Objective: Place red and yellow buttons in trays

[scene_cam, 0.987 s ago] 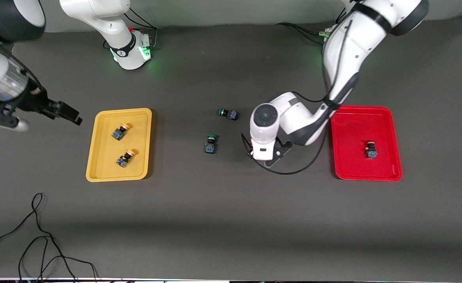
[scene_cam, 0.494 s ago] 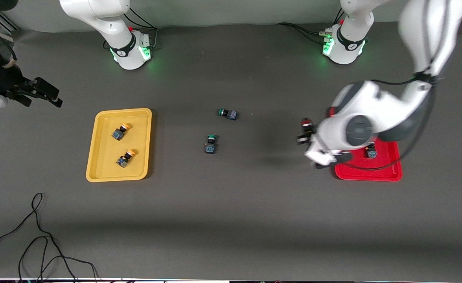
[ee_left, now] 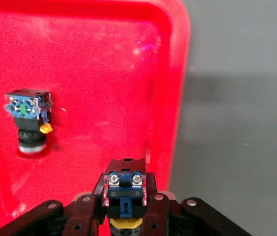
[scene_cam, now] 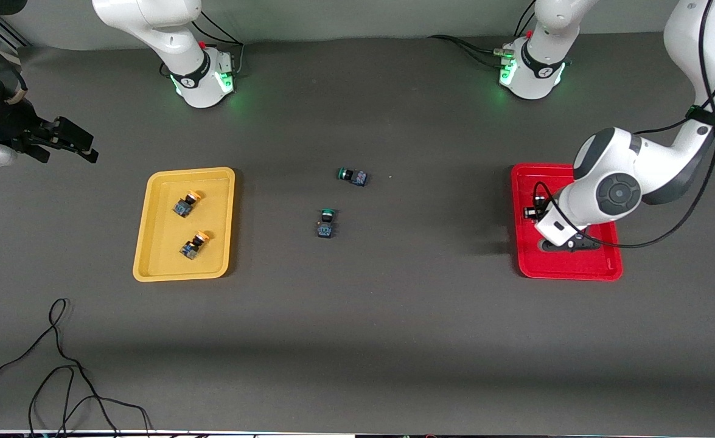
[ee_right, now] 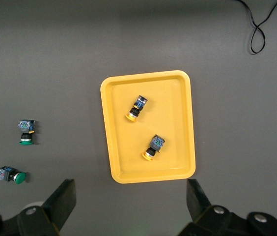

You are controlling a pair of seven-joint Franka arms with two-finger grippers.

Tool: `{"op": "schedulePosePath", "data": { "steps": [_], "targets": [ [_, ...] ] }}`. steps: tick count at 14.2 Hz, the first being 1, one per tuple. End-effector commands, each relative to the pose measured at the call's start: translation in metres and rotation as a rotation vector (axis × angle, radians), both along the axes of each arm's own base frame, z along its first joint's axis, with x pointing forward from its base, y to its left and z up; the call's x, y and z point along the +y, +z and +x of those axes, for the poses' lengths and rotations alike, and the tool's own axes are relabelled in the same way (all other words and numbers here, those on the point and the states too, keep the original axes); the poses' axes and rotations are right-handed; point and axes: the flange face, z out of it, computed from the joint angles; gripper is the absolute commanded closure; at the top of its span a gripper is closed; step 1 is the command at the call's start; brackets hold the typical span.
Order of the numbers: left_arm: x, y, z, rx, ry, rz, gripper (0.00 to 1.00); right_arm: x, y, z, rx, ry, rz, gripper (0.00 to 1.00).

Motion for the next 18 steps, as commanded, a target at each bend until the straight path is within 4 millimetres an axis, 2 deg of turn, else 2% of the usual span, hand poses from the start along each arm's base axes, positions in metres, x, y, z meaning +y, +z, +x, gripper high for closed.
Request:
{"op": "schedulePosePath", "data": {
  "steps": [1, 2, 3, 4, 7, 9, 10, 12, 14, 16, 18],
  "targets": [
    [0.019, -0.021, -0.006, -0.024, -0.035, 0.007, 0.83, 0.002, -0.005, 0.011, -0.011, 0.02, -0.01, 0.0],
    [0.023, -0.023, -0.004, -0.03, -0.028, 0.003, 0.61, 0.003, -0.005, 0.011, -0.014, 0.018, -0.01, 0.0],
    [0.026, -0.025, -0.002, -0.031, -0.02, 0.002, 0.12, 0.005, -0.005, 0.011, -0.013, 0.017, -0.01, 0.0],
    [0.03, -0.024, 0.001, -0.033, -0.014, 0.008, 0.0, 0.008, -0.002, 0.009, -0.019, 0.022, -0.006, 0.0],
    [0.04, 0.009, 0.018, -0.033, -0.001, 0.076, 0.0, 0.014, 0.0, 0.01, -0.025, 0.029, 0.011, 0.0],
    [0.028, 0.043, 0.031, -0.025, -0.011, 0.104, 0.0, 0.014, 0.004, 0.008, -0.034, 0.029, 0.012, 0.0],
    [0.029, 0.06, 0.039, -0.012, -0.004, 0.12, 0.0, 0.014, 0.004, 0.008, -0.037, 0.029, 0.013, 0.0],
    [0.023, 0.11, 0.054, 0.032, -0.011, 0.098, 0.0, 0.014, 0.005, 0.009, -0.045, 0.03, 0.014, 0.0],
    [0.044, 0.163, 0.065, 0.109, -0.033, 0.028, 0.0, 0.013, -0.001, 0.012, -0.036, 0.036, 0.012, 0.0],
    [0.056, 0.212, 0.066, 0.119, -0.045, 0.016, 0.0, 0.014, -0.006, 0.016, -0.03, 0.041, 0.011, 0.0],
    [0.059, 0.26, 0.062, 0.071, -0.031, -0.017, 0.0, 0.014, -0.012, 0.02, -0.03, 0.036, 0.011, 0.0]
  ]
}}
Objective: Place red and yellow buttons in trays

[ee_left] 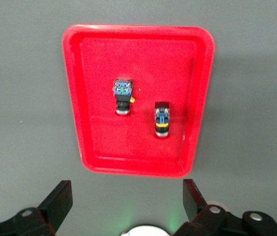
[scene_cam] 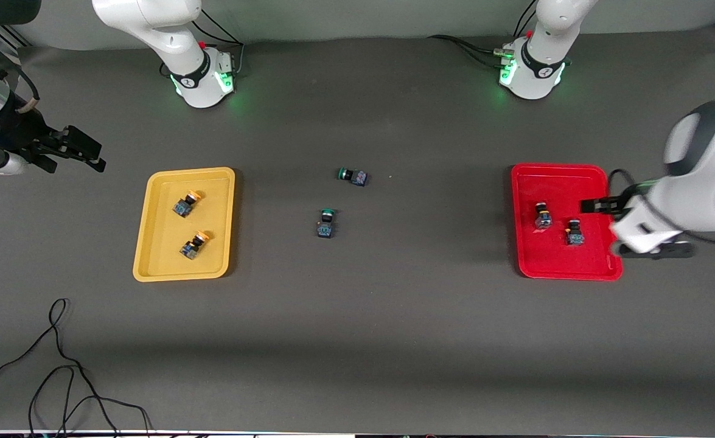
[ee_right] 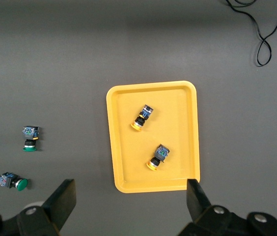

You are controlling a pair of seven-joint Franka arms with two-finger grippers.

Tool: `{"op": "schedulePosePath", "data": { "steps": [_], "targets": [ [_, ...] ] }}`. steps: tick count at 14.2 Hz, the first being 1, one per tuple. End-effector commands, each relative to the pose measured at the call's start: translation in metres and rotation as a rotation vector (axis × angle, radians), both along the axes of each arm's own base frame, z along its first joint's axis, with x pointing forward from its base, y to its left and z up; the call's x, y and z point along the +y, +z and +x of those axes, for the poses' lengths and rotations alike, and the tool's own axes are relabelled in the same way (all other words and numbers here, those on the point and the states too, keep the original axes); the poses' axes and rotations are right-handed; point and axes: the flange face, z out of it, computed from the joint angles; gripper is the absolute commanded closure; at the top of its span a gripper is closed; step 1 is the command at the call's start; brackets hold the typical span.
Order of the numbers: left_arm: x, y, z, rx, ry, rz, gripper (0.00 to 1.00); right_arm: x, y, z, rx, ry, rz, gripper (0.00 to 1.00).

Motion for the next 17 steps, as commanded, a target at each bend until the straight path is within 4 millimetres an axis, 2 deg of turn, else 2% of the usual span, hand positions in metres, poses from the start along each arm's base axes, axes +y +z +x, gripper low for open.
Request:
{"op": "schedulePosePath", "data": {
  "steps": [1, 4, 6, 8, 10, 17],
  "targets": [
    [0.01, 0.067, -0.012, -0.063, -0.01, -0.034, 0.0, 0.001, -0.008, 0.009, -0.003, 0.01, 0.01, 0.0],
    [0.013, 0.116, -0.03, -0.157, -0.006, -0.059, 0.0, 0.004, -0.012, 0.011, 0.005, 0.007, 0.032, 0.0],
    [0.012, 0.126, -0.034, -0.178, 0.002, -0.05, 0.0, 0.005, -0.009, 0.009, 0.008, 0.01, 0.032, 0.0],
    [-0.006, 0.13, -0.037, -0.195, -0.026, -0.045, 0.0, 0.005, -0.009, 0.009, 0.007, 0.015, 0.032, 0.0],
    [-0.015, 0.13, -0.039, -0.193, -0.042, -0.043, 0.0, 0.005, -0.01, 0.009, 0.009, 0.015, 0.032, 0.0],
    [-0.01, 0.138, -0.045, -0.212, -0.075, -0.074, 0.0, 0.005, -0.006, 0.005, 0.013, 0.027, 0.03, 0.0]
  ]
}}
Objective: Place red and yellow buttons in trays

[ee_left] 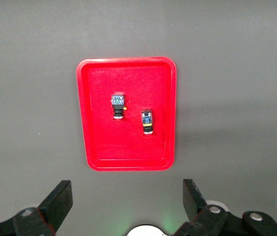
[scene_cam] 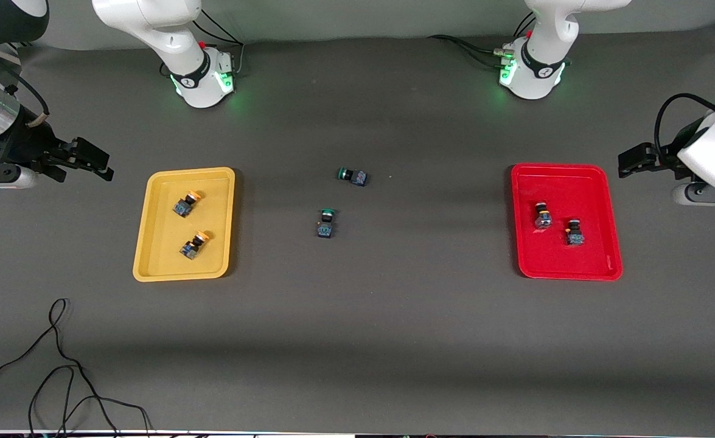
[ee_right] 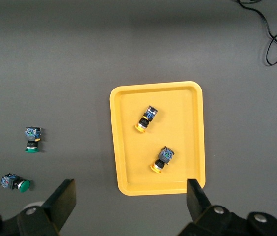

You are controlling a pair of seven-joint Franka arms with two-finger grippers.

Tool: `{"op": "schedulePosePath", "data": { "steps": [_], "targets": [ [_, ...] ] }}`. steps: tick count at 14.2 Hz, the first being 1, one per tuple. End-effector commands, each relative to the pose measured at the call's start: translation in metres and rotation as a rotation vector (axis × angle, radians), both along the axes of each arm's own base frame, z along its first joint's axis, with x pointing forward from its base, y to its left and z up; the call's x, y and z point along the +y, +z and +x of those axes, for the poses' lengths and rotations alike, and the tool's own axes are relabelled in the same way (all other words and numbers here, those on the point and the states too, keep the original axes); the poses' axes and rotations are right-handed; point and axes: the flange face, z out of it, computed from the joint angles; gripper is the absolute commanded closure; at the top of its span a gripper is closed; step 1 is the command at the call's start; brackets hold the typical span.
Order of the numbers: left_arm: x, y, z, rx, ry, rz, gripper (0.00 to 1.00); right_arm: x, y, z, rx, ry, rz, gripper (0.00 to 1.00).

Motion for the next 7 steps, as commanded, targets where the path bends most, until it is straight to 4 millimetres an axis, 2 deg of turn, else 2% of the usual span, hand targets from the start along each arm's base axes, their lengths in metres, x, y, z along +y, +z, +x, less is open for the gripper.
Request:
{"op": "schedulePosePath", "data": {
  "steps": [1, 7],
  "targets": [
    [0.0019, 0.0047, -0.01, -0.022, -0.015, -0.017, 0.0, 0.0008, 0.0063, -0.0037, -0.001, 0.025, 0.009, 0.0],
    [0.0, 0.0068, -0.0105, -0.025, -0.017, -0.018, 0.0, 0.0014, 0.0063, -0.0038, -0.001, 0.03, 0.005, 0.0]
  ]
}}
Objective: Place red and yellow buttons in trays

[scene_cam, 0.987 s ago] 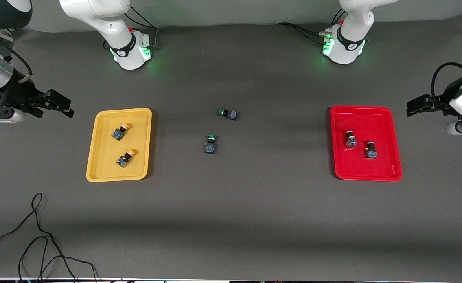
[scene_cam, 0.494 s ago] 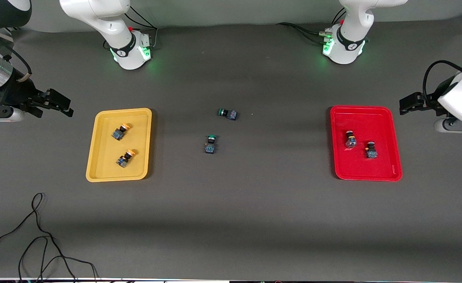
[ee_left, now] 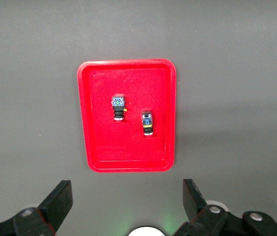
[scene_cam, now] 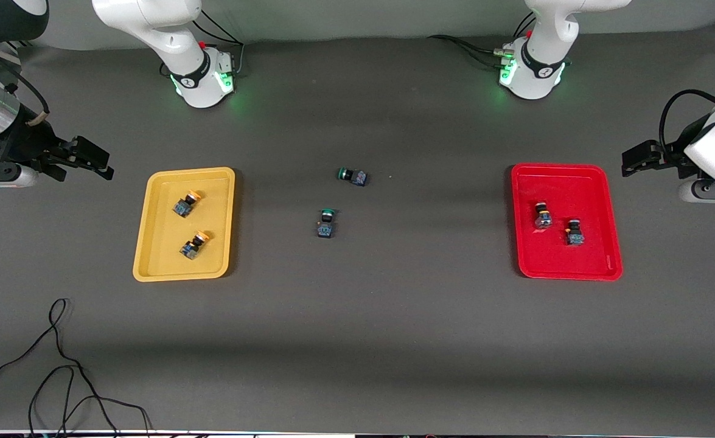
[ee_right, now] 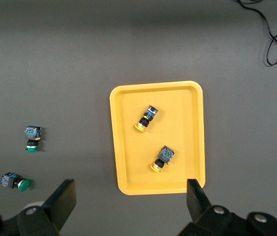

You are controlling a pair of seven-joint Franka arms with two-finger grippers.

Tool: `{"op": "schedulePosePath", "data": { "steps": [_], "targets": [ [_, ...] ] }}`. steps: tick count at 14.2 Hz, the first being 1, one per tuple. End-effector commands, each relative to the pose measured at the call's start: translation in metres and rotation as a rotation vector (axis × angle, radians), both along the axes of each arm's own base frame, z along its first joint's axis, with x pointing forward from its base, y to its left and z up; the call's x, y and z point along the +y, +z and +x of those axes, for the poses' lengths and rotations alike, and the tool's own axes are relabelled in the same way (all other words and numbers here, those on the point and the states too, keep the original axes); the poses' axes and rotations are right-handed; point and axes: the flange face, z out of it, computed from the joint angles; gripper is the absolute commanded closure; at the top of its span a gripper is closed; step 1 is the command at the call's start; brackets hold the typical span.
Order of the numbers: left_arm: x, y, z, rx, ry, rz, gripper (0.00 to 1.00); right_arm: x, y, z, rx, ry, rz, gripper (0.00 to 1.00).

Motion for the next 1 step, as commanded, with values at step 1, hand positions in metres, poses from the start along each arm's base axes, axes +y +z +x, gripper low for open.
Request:
{"op": "schedulePosePath", "data": {
  "steps": [1],
  "targets": [
    [-0.0022, 0.0041, -0.0093, -0.02, -0.014, -0.02, 0.0, 0.0009, 0.0066, -0.0042, 0.0, 0.026, 0.004, 0.0]
  ]
}}
